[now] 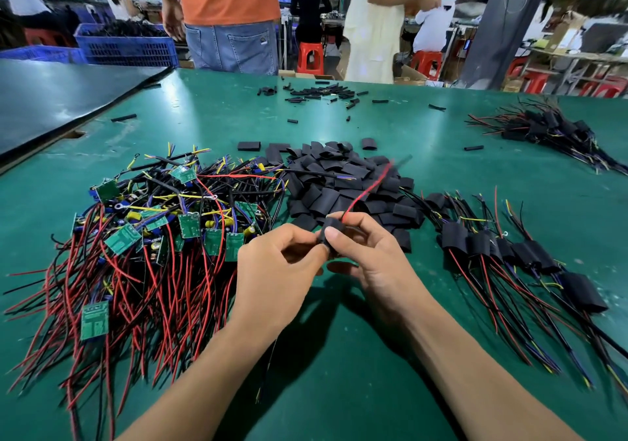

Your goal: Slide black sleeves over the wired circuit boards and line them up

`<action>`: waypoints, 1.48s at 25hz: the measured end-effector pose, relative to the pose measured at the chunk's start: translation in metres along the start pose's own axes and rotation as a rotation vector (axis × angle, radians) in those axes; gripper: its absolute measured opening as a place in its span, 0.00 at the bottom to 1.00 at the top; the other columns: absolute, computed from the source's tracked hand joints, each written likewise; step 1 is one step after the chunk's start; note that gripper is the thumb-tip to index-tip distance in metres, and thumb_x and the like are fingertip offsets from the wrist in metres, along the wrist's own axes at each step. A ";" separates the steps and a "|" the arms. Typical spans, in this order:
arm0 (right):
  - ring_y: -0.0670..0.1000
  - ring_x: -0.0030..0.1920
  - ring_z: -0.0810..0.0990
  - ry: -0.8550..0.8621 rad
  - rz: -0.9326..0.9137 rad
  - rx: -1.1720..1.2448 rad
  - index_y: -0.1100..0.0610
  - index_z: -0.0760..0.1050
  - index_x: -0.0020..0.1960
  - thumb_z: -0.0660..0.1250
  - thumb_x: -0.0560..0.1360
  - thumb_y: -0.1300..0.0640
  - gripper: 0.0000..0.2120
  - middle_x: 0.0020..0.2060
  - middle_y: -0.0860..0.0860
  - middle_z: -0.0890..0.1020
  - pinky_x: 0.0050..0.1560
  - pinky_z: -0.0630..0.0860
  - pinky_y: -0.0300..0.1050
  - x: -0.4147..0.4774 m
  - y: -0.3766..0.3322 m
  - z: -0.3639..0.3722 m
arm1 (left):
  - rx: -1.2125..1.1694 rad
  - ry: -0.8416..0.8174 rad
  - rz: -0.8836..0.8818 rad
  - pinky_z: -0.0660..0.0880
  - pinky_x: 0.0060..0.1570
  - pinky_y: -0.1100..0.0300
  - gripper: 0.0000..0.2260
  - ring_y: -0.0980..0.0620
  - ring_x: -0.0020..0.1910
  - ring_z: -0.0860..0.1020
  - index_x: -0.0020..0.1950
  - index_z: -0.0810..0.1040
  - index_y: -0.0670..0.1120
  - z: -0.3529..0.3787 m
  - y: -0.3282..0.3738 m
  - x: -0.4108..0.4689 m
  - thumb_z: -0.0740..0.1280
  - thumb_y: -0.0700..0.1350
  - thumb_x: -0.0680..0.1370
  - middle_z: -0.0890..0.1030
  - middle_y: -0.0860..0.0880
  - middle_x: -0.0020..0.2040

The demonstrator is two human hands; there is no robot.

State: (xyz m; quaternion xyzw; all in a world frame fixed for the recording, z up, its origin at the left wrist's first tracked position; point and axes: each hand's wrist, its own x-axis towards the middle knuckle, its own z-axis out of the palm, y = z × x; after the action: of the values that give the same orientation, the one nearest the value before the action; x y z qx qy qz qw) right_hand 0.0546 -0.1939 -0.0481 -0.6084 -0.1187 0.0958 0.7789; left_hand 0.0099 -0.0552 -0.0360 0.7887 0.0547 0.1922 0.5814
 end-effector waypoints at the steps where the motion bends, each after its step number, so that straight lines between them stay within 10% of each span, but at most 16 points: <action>1: 0.48 0.45 0.83 -0.012 0.001 0.008 0.49 0.81 0.52 0.74 0.71 0.55 0.11 0.45 0.49 0.86 0.46 0.78 0.43 0.000 0.001 0.000 | 0.004 0.015 0.007 0.77 0.36 0.64 0.04 0.60 0.32 0.81 0.39 0.84 0.50 0.000 0.000 0.000 0.76 0.44 0.72 0.84 0.57 0.33; 11: 0.50 0.46 0.83 -0.046 0.026 0.021 0.55 0.79 0.57 0.75 0.73 0.60 0.14 0.46 0.52 0.86 0.46 0.79 0.41 0.000 -0.001 0.001 | 0.132 -0.003 0.277 0.71 0.39 0.73 0.21 0.57 0.35 0.78 0.56 0.80 0.63 0.000 -0.005 0.002 0.74 0.37 0.74 0.80 0.53 0.41; 20: 0.47 0.41 0.84 0.067 0.094 0.062 0.49 0.82 0.46 0.71 0.76 0.60 0.06 0.42 0.49 0.86 0.39 0.76 0.38 0.001 -0.004 0.003 | -0.182 -0.132 -0.051 0.66 0.22 0.68 0.09 0.54 0.20 0.72 0.54 0.82 0.45 -0.002 -0.007 0.009 0.72 0.35 0.75 0.80 0.52 0.32; 32: 0.46 0.29 0.73 -0.046 0.293 0.066 0.55 0.76 0.45 0.71 0.72 0.54 0.06 0.33 0.50 0.77 0.31 0.70 0.38 0.001 -0.023 -0.019 | -0.716 -0.264 -0.352 0.75 0.28 0.62 0.16 0.50 0.26 0.77 0.56 0.80 0.40 -0.006 -0.001 0.013 0.72 0.41 0.70 0.83 0.44 0.42; 37: 0.49 0.31 0.82 0.307 0.059 0.680 0.61 0.82 0.35 0.71 0.68 0.61 0.05 0.33 0.56 0.83 0.36 0.82 0.40 0.008 -0.032 -0.018 | -0.891 -0.320 -0.484 0.81 0.35 0.59 0.21 0.48 0.35 0.84 0.62 0.78 0.41 -0.010 0.003 0.017 0.60 0.56 0.80 0.85 0.40 0.52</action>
State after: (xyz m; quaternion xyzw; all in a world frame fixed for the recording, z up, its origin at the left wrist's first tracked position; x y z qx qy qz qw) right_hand 0.0678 -0.2160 -0.0201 -0.3255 0.0555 0.0596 0.9420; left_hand 0.0211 -0.0419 -0.0265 0.4496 0.0587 -0.0656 0.8889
